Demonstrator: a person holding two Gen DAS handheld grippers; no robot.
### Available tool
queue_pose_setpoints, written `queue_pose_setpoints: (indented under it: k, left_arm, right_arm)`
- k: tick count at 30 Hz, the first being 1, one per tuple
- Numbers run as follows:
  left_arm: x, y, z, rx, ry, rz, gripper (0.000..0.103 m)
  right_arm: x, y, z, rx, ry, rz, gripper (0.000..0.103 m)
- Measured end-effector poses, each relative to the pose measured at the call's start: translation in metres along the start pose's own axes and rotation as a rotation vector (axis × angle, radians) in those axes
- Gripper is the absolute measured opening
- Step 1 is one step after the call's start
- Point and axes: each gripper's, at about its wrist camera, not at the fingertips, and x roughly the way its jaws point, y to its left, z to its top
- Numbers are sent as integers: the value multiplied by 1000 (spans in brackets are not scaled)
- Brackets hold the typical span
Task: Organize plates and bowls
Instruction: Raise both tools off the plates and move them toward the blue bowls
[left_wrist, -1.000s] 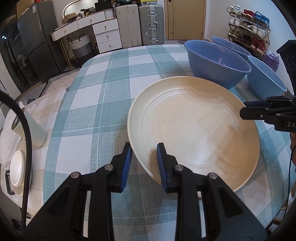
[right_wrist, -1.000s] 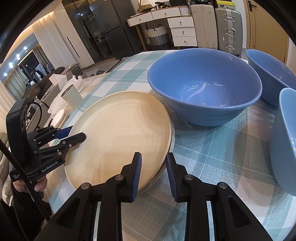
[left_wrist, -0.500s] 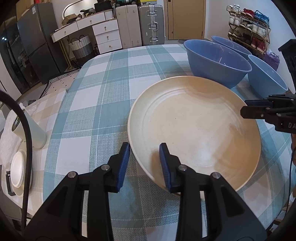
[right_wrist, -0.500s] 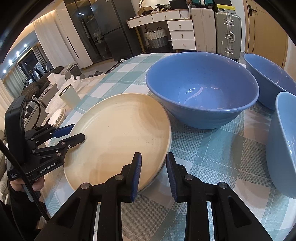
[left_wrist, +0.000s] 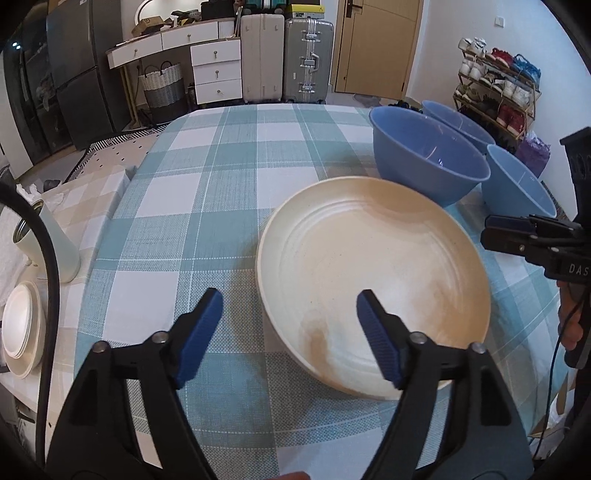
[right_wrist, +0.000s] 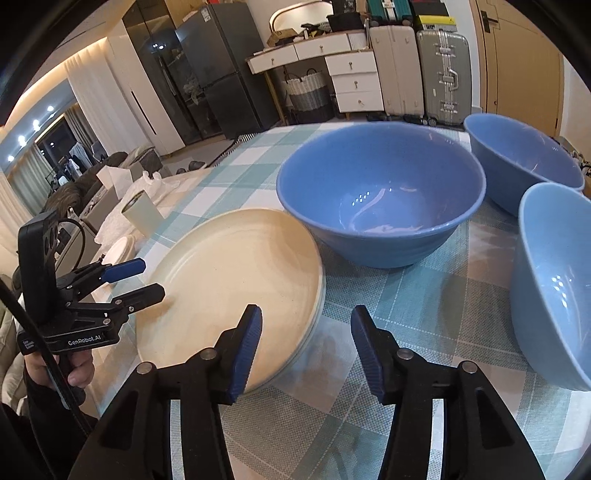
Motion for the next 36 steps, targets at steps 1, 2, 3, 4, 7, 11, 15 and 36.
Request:
queue_pose_setpoints:
  k: [1,2,3,4,7,11,15,36]
  left_arm:
    - [-2,0,2,-3,-7,-5,75]
    - [-4,0,3,-5,-12,-12,75]
    - [-6,-1,5,-8,-17,-20,76]
    - [-7,-1,7,-11,-19,-31,76]
    - [-11,-4,11,-11,-26,-56,78]
    - [-14,-13,18,6,-37,-46,80]
    - [-18,-22,23,22,-54,-30,85]
    - [-21,-80,76,75,-99,-64,101]
  right_arm:
    - [-3,-1,0,-4,-8,-2,58]
    - [-6,-1,1,-7,-20,-6,70]
    - [-10,-1,1,-7,-35,-10,77]
    - [-13,-2,1,-5,-46,-11,87]
    - [-26,-4,2,-13,-82,-6,90]
    - [-43,-7,3,-24,-137,-34,96]
    - [-64,-16,6,-3,-181,-39,97]
    - [-176,-105,27,166,-377,-114,100]
